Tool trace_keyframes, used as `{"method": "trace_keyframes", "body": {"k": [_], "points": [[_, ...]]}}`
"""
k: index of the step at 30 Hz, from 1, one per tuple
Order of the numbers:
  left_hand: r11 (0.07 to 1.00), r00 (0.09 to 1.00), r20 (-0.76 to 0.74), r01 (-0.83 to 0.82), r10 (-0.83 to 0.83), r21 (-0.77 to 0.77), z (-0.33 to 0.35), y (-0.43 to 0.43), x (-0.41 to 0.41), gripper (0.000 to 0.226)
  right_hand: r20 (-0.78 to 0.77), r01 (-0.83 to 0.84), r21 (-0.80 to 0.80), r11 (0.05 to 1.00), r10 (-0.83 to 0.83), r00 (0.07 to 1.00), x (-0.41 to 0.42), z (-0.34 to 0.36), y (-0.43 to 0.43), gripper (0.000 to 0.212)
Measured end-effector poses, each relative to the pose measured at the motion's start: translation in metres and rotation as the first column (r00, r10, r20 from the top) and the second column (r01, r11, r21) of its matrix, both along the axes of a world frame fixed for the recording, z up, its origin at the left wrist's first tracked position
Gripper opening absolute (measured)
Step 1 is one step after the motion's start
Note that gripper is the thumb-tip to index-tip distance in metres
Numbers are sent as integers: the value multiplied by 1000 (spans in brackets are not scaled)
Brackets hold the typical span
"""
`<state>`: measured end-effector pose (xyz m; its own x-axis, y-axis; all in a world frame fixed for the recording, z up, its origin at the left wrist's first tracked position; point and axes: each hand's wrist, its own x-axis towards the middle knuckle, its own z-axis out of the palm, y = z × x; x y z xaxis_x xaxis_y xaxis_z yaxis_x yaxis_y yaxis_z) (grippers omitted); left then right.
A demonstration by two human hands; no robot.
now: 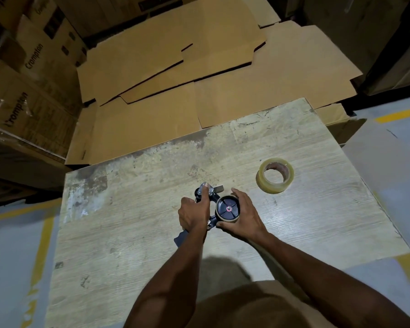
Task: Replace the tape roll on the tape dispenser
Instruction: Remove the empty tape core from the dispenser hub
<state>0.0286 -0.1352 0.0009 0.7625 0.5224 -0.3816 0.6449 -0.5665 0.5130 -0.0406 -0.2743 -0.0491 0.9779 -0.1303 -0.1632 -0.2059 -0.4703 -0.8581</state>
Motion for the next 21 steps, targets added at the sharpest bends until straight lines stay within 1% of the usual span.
{"method": "trace_keyframes", "body": {"k": [2,3,6,8,13,14,16,18,21], "points": [[1000,1000,7,-7,7,4,-1,0,2,86,-19,13,35,999,-13,1000,2,-6,-3,115],[1000,1000,12,-5,5,9,-1,0,4,86,-14,14,43,999,-14,1000,3,-8,-5,113],[999,1000,22,11,-12,34,-1,-2,12,83,56,9,39,999,-12,998,8,-12,-8,96],[999,999,24,22,-23,42,-2,-1,16,83,90,2,37,999,-6,996,10,-14,-7,90],[995,997,31,64,-67,73,-10,3,18,86,76,22,-7,1000,-21,997,10,-20,-2,102],[994,996,29,79,-81,80,-11,4,19,88,90,43,-42,998,-39,995,10,-20,0,99],[991,994,31,101,-104,91,-16,6,22,91,129,98,-103,990,-85,988,12,-20,6,88],[989,993,30,110,-114,100,-21,7,26,95,163,150,-117,982,-130,978,14,-21,10,78],[986,992,50,113,-119,119,-29,10,28,102,216,164,-144,976,-130,968,14,-24,14,72]]}}
